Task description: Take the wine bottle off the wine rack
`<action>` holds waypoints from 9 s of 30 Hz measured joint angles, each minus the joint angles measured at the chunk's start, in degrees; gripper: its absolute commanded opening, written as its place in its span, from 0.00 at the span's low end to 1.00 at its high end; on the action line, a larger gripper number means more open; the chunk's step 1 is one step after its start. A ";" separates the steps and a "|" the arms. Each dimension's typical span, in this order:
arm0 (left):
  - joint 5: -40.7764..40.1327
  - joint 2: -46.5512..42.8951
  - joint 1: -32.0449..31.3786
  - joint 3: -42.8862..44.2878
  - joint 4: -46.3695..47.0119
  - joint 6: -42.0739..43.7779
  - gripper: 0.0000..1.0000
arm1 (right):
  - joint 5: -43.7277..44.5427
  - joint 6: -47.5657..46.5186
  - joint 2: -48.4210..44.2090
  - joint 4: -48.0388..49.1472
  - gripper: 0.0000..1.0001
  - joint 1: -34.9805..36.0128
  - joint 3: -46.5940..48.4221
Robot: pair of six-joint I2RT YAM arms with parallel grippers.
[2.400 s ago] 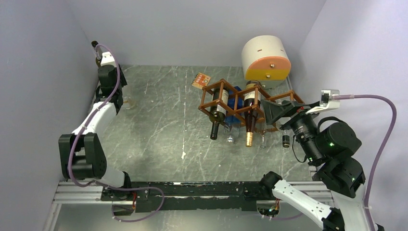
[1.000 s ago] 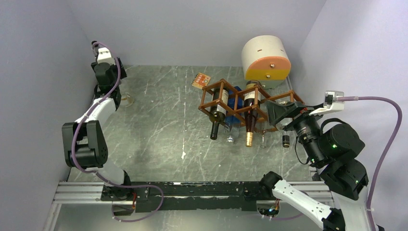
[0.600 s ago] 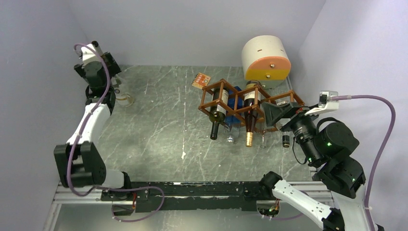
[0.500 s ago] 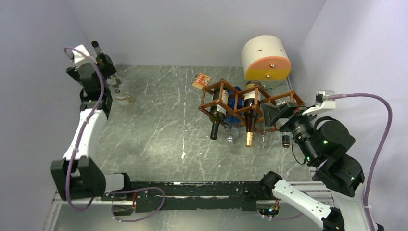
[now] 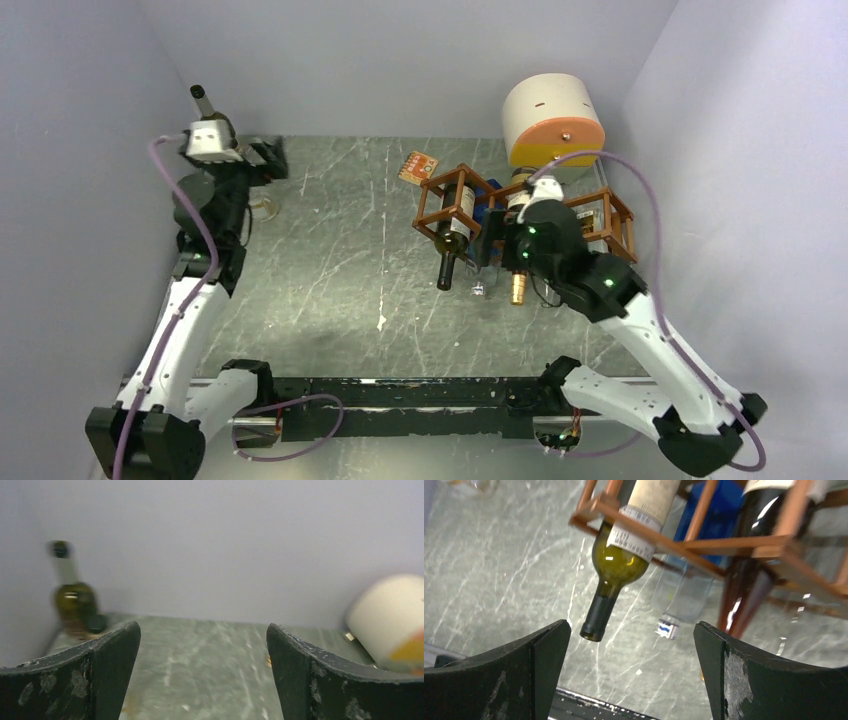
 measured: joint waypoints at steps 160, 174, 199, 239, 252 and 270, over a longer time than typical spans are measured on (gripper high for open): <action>19.30 12.94 -69.20 -7.08 -12.41 46.16 0.97 | -30.14 18.05 0.55 -16.02 0.00 19.30 -9.81; 14.49 16.70 -69.79 -6.86 -12.50 47.04 0.61 | -30.51 16.90 3.54 -15.32 0.01 19.04 -9.81; 3.37 11.45 -66.34 -8.55 -8.92 40.22 0.07 | -5.35 14.40 4.37 -16.24 1.00 19.04 20.24; -20.44 6.91 -12.35 -13.53 -1.46 -1.07 0.07 | 10.73 9.11 -4.15 -6.21 1.00 19.30 14.75; -17.46 11.13 -7.28 -13.86 0.76 -3.32 0.07 | 10.49 9.66 -6.56 -5.84 1.00 19.30 13.05; -16.90 14.58 -7.02 -13.77 0.24 -2.62 0.07 | 10.12 10.03 -6.10 -5.38 1.00 19.30 12.09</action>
